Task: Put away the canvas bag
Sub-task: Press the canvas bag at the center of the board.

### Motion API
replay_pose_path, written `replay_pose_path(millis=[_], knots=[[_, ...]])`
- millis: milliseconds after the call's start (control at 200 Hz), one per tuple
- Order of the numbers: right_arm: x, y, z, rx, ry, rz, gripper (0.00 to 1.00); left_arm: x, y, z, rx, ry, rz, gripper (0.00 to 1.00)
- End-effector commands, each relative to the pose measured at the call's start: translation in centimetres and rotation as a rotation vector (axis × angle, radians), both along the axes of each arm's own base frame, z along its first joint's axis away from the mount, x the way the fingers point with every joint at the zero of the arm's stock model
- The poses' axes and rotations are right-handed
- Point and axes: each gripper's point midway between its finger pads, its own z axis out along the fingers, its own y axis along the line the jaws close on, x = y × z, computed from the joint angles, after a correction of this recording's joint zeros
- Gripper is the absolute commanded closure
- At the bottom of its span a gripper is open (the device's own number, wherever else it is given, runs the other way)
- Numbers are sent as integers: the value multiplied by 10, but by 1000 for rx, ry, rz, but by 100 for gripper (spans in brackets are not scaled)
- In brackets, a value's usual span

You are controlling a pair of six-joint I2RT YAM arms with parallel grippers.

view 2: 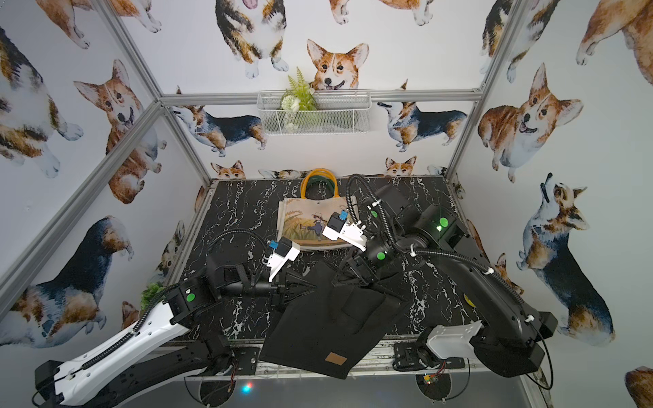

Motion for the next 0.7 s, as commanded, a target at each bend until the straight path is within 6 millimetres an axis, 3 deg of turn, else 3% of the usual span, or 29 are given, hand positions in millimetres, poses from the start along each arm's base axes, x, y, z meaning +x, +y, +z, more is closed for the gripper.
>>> replay_pose_path(millis=[0, 175, 426, 506, 526, 607, 647, 697], knots=[[-8, 16, 15, 128, -44, 74, 54, 2, -2, 1, -2, 6, 6, 100], [-5, 25, -1, 61, -26, 73, 54, 2, -5, 3, -12, 9, 2, 100], [14, 34, -18, 1, -75, 0, 59, 0, -7, 8, -34, 14, -11, 100], [20, 34, -25, -29, -87, -21, 72, 0, -7, 10, -42, 14, -11, 100], [22, 34, -27, -40, -90, -25, 83, -1, -7, 11, -44, 13, -12, 100], [21, 34, -25, -42, -89, -17, 100, 0, -8, 12, -47, 14, -6, 100], [19, 33, -23, -40, -87, -14, 100, 0, -8, 13, -51, 12, -6, 89], [17, 32, -16, -35, -85, -9, 100, 0, -8, 14, -56, 12, -6, 66]])
